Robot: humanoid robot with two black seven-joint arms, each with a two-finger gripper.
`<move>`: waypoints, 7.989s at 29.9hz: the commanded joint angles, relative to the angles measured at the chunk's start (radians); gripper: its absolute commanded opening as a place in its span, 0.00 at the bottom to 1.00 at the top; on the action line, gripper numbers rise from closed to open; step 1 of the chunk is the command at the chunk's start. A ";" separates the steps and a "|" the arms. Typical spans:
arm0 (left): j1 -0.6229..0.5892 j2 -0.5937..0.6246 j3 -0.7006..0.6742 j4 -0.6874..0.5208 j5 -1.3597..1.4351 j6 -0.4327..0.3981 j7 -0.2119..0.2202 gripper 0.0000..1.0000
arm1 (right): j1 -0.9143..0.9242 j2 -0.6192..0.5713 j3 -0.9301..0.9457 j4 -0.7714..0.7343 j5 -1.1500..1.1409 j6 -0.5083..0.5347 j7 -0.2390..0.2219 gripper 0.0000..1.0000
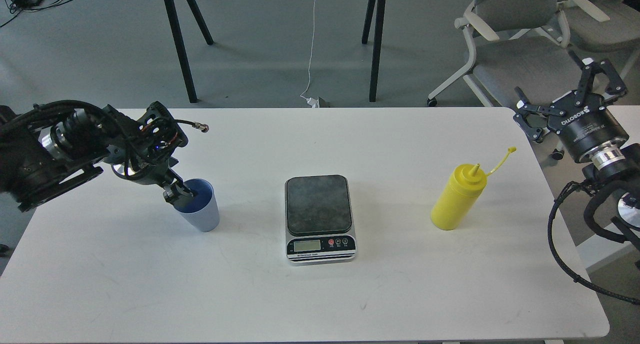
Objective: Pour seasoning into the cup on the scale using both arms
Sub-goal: 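Lower the left gripper onto the blue cup and grasp it, then carry the blue cup with the left gripper onto the scale, then release the cup and raise the left gripper away, then bring the right gripper to the yellow bottle and grasp it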
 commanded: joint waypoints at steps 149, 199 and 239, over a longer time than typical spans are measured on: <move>-0.474 -0.173 -0.028 0.243 -1.054 0.000 0.000 1.00 | -0.073 -0.035 0.052 0.002 0.000 0.000 0.002 0.99; 0.244 0.100 -0.487 0.293 -1.590 0.000 0.000 1.00 | -0.592 -0.269 0.155 0.454 0.868 0.000 -0.012 1.00; 0.274 0.086 -0.489 0.293 -1.590 0.000 0.000 1.00 | -0.551 0.156 -0.061 0.262 0.471 0.000 -0.017 1.00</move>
